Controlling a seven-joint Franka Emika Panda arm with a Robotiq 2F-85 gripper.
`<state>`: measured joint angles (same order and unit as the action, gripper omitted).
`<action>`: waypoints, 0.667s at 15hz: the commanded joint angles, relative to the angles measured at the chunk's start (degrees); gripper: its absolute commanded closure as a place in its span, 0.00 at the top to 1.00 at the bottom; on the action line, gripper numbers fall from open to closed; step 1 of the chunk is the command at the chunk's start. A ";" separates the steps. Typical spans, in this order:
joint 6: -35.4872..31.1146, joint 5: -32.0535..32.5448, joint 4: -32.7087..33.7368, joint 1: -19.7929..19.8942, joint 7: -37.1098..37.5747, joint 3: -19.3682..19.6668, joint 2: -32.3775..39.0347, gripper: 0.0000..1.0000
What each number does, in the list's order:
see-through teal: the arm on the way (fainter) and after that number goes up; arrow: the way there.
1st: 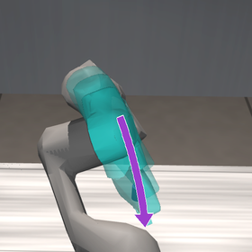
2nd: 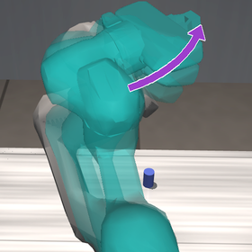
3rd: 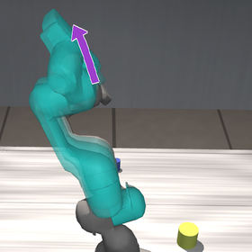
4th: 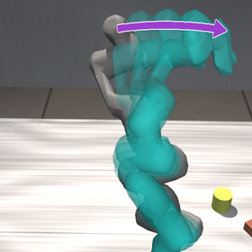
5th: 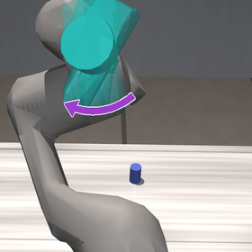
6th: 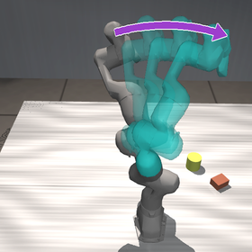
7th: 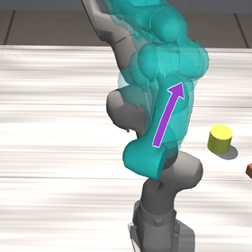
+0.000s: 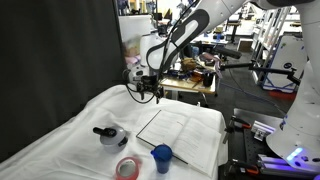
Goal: Take the marker out of the cup and put it on the book
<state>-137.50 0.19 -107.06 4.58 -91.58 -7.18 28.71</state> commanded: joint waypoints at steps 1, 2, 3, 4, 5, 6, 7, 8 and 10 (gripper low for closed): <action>0.02 -0.76 0.08 0.32 -0.93 -0.39 0.02 1.00; -0.05 -1.48 0.08 0.56 -1.94 -0.66 0.02 1.00; -0.09 -1.77 0.07 0.74 -2.37 -0.81 0.02 1.00; -0.10 -1.82 0.07 0.86 -2.51 -0.89 0.02 1.00; -0.11 -1.83 0.06 0.91 -2.53 -0.94 0.02 1.00; -0.12 -1.84 0.06 0.93 -2.54 -0.99 0.03 1.00; -0.13 -1.85 0.05 0.93 -2.55 -1.02 0.03 1.00; -0.14 -1.85 0.05 0.93 -2.55 -1.03 0.03 1.00; -0.15 -1.85 0.04 0.94 -2.55 -1.03 0.03 1.00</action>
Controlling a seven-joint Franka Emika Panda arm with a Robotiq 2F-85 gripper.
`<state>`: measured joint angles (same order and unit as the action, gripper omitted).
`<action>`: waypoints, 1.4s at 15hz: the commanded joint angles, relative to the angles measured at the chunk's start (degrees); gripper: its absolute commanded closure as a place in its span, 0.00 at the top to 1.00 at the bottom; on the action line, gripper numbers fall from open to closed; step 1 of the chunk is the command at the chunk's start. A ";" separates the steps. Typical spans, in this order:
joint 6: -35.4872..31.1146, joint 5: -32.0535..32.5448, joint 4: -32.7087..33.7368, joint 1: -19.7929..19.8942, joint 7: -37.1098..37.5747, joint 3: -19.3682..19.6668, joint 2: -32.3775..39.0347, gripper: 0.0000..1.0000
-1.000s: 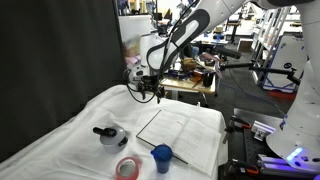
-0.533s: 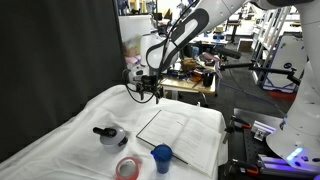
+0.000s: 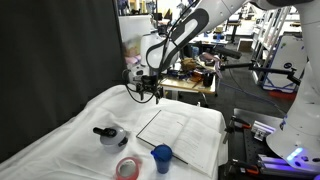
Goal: Take the marker out of the cup and put it on the book
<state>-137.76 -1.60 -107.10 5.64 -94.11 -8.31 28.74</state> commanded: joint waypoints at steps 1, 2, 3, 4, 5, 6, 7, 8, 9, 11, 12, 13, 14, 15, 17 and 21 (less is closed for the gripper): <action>0.10 -0.06 0.08 -0.11 -0.01 0.11 0.00 1.00; 0.10 -0.06 0.08 -0.11 -0.01 0.11 0.00 1.00; 0.09 -0.06 0.08 -0.11 -0.01 0.11 0.00 1.00; 0.09 -0.06 0.08 -0.11 -0.01 0.11 0.00 1.00; 0.08 -0.06 0.08 -0.11 -0.01 0.11 0.00 1.00; 0.08 -0.06 0.08 -0.11 -0.01 0.11 0.01 1.00; 0.08 -0.06 0.08 -0.11 -0.01 0.11 0.01 1.00; 0.07 -0.06 0.08 -0.11 -0.01 0.11 0.01 1.00; 0.07 -0.06 0.08 -0.11 -0.01 0.11 0.01 1.00; -1.80 -1.71 -0.30 0.79 -1.52 -0.90 0.09 1.00; -1.64 -1.74 -0.20 0.62 -0.97 -0.79 0.13 1.00; -0.91 -1.37 -0.08 0.40 -0.71 -0.57 0.08 1.00; -0.50 -0.73 -0.07 0.21 -0.84 -0.34 0.03 1.00; 0.01 -0.43 0.03 0.10 -0.78 -0.20 0.02 1.00; 1.26 -0.35 0.29 0.02 -0.51 -0.12 0.00 1.00; 6.08 0.80 1.29 -0.89 1.66 0.89 0.00 1.00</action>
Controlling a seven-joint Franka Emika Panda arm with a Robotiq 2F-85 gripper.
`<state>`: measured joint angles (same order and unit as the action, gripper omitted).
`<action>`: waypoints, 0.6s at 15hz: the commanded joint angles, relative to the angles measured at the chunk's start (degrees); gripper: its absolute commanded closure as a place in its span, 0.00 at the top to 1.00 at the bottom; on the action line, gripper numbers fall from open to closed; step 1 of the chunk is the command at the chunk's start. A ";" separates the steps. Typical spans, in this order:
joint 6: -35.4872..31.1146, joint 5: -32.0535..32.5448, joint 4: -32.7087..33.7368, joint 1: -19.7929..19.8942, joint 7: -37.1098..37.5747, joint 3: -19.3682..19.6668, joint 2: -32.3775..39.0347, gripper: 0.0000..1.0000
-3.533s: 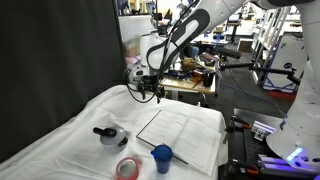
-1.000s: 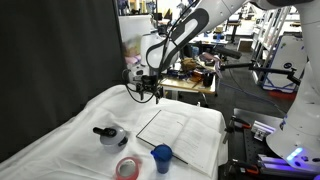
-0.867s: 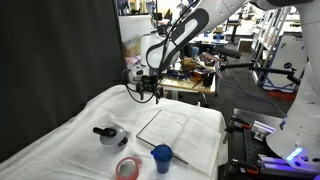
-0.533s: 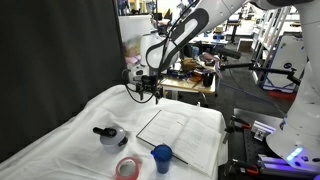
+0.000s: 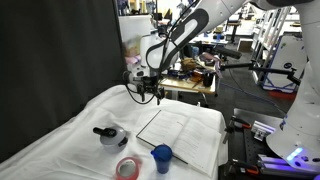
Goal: Take the marker out of the cup and put it on the book
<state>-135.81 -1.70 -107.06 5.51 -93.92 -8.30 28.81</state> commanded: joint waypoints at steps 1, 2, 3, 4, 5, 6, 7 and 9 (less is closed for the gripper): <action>5.61 1.07 1.58 -0.94 2.07 1.05 -0.04 1.00; 6.83 1.19 1.84 -1.01 2.29 1.14 -0.01 1.00; 8.05 1.11 2.16 -1.02 2.36 1.13 0.04 1.00; 8.97 0.94 2.44 -1.04 2.48 1.12 0.09 1.00; 9.70 0.97 2.71 -1.11 2.61 1.17 0.12 1.00; 10.02 0.94 2.84 -1.13 2.66 1.17 0.14 1.00; 9.95 0.91 2.92 -1.15 2.74 1.17 0.16 1.00; 8.33 0.10 1.98 -0.71 1.94 0.71 0.00 1.00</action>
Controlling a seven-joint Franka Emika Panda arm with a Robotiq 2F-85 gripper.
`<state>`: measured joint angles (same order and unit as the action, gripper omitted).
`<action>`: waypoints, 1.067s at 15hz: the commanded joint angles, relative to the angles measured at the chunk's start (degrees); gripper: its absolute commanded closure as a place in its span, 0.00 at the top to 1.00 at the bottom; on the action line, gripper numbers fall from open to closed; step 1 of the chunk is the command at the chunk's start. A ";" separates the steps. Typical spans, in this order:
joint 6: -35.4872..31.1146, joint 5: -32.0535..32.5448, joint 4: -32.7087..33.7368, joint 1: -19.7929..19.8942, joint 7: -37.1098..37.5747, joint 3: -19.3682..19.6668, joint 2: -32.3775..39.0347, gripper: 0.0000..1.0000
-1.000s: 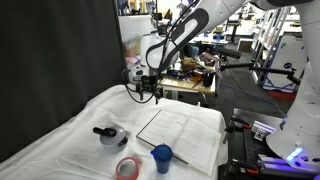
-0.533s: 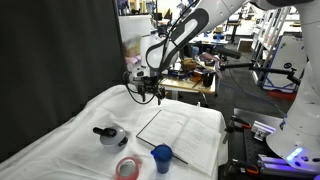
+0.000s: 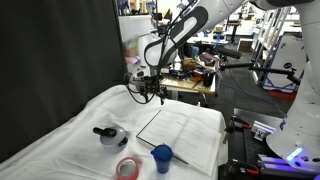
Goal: Take the marker out of the cup and put it on the book
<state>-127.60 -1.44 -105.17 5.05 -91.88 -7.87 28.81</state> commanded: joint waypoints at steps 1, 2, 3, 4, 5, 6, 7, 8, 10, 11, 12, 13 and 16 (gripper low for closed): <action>0.11 -0.18 0.09 -0.27 -0.04 0.27 0.01 1.00; 0.11 -0.18 0.03 -0.27 -0.04 0.27 0.01 1.00; 0.11 -0.18 0.01 -0.28 -0.04 0.27 0.02 1.00; 0.11 -0.18 0.01 -0.28 -0.04 0.27 0.02 1.00; 0.11 -0.18 0.01 -0.28 -0.04 0.27 0.02 1.00; 0.11 -0.18 0.01 -0.28 -0.04 0.27 0.02 1.00; 0.11 -0.18 0.01 -0.28 -0.04 0.27 0.02 1.00; 0.11 -0.18 0.01 -0.28 -0.04 0.27 0.02 1.00; 0.11 -0.18 0.01 -0.28 -0.04 0.27 0.02 1.00; 0.11 -0.18 0.01 -0.28 -0.04 0.27 0.02 1.00; 0.18 0.52 -0.03 -0.49 0.00 0.52 0.00 1.00; -0.75 -1.14 -0.21 0.20 -1.01 -0.27 0.00 1.00; 2.57 -1.17 0.57 -0.10 0.00 -0.01 0.03 1.00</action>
<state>-127.50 -1.91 -105.32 5.01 -91.86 -7.95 28.84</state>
